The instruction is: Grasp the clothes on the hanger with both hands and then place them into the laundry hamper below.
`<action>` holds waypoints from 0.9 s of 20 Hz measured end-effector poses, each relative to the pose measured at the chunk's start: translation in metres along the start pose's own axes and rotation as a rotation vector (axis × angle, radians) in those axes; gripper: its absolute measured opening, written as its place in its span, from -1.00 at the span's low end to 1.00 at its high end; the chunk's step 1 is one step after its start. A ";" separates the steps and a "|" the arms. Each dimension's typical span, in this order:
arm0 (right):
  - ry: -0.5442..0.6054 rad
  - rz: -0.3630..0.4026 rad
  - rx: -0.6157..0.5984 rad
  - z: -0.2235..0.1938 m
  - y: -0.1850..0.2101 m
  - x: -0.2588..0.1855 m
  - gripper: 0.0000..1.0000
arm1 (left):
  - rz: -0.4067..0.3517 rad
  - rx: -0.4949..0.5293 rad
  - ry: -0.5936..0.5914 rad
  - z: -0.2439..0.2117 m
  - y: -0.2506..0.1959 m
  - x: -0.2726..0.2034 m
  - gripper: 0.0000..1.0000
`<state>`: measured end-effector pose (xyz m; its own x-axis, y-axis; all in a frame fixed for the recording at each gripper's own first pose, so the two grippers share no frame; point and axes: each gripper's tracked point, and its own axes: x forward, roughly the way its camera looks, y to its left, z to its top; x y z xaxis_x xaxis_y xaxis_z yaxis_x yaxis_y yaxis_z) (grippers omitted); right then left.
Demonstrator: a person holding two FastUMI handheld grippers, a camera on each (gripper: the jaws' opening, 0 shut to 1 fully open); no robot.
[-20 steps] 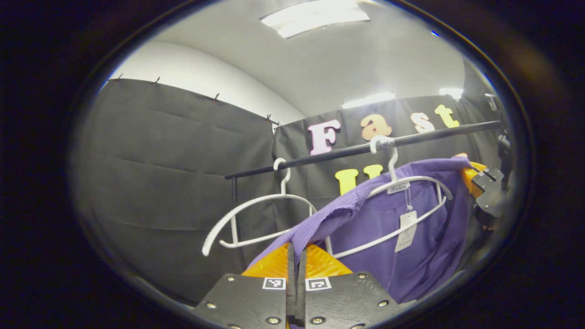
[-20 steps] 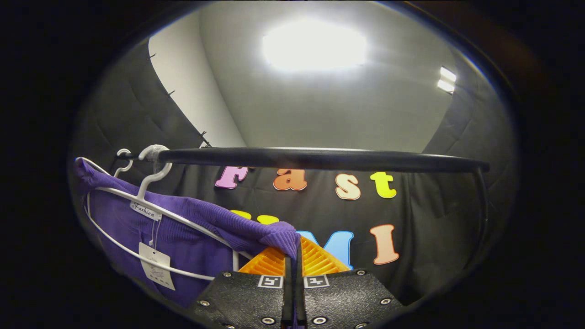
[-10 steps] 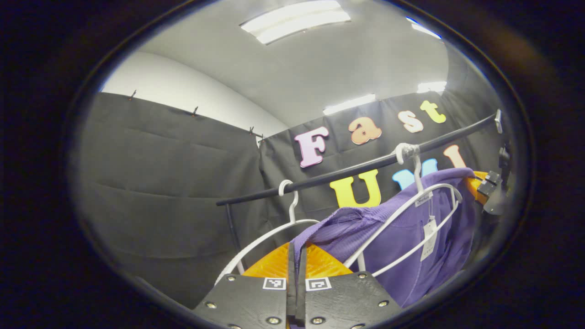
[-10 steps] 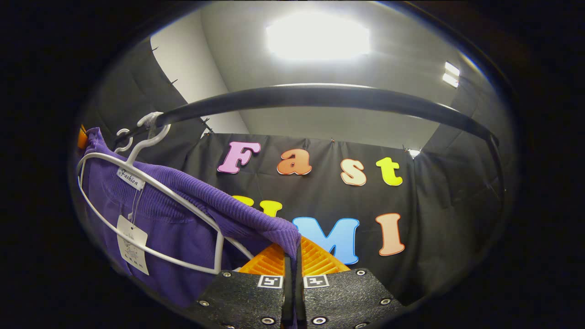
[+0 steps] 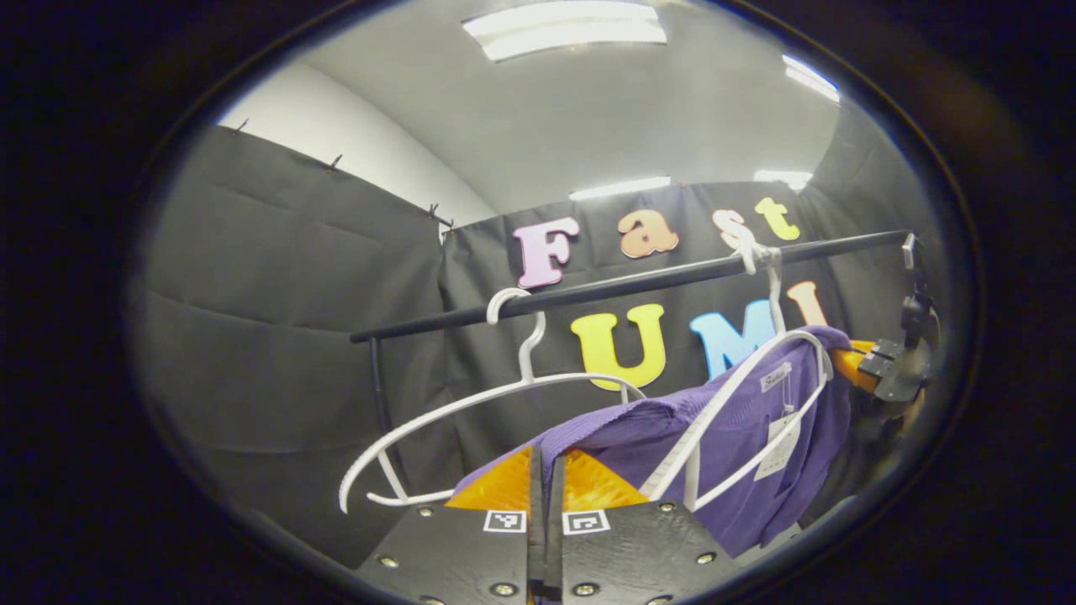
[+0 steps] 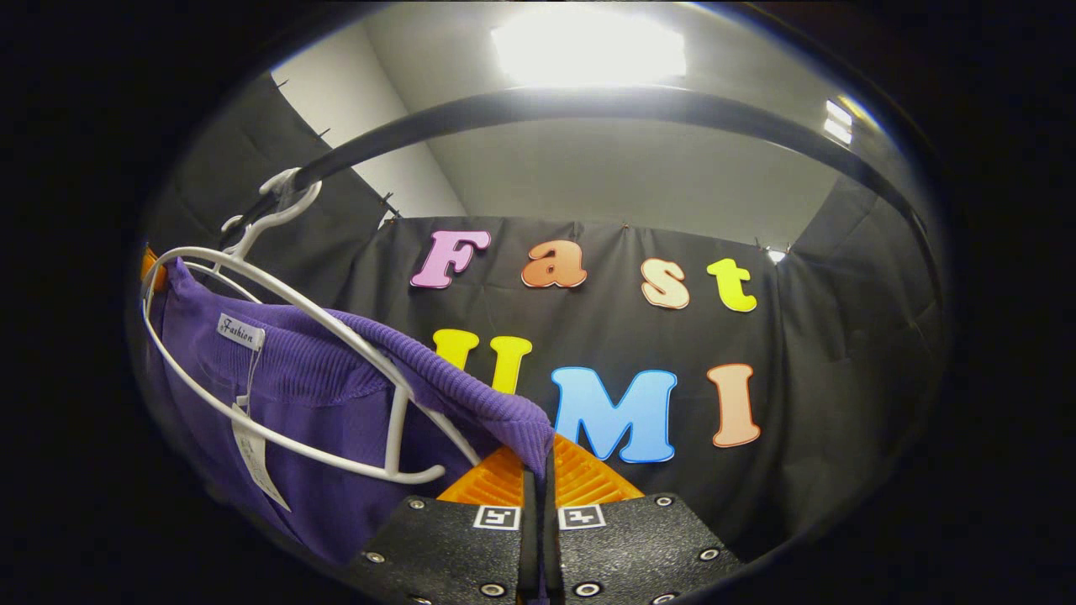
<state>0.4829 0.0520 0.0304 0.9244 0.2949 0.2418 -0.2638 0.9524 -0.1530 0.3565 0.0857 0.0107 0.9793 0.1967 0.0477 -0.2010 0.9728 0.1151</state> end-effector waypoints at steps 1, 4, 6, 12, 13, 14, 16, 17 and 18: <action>0.010 0.002 0.008 -0.002 0.000 -0.001 -0.96 | -0.011 -0.014 0.004 -0.003 0.001 -0.002 -1.00; 0.057 0.041 0.069 -0.020 0.005 0.006 -0.96 | -0.035 -0.041 0.001 -0.005 0.001 -0.001 -0.99; 0.078 0.054 0.116 -0.026 0.006 0.012 -0.96 | -0.049 -0.061 -0.007 -0.003 -0.003 -0.002 -0.99; 0.179 0.098 0.348 -0.049 0.014 0.021 -0.96 | -0.103 -0.051 -0.011 0.006 -0.018 -0.017 -0.99; 0.193 0.103 0.386 -0.052 0.016 0.020 -0.96 | -0.107 -0.051 -0.012 0.008 -0.019 -0.020 -0.99; 0.199 0.105 0.399 -0.055 0.017 0.020 -0.96 | -0.108 -0.051 -0.015 0.008 -0.019 -0.021 -0.99; 0.209 0.121 0.406 -0.059 0.020 0.020 -0.96 | -0.110 -0.057 -0.013 0.007 -0.017 -0.023 -0.99; 0.216 0.127 0.405 -0.062 0.021 0.021 -0.96 | -0.114 -0.067 -0.014 0.008 -0.015 -0.024 -0.99; 0.234 0.118 0.393 -0.068 0.020 0.020 -0.96 | -0.112 -0.077 -0.011 0.007 -0.012 -0.025 -0.99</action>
<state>0.5154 0.0716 -0.0328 0.9073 0.4201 0.0157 -0.4131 0.8840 0.2189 0.3345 0.0679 0.0150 0.9951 0.0857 0.0501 -0.0879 0.9952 0.0439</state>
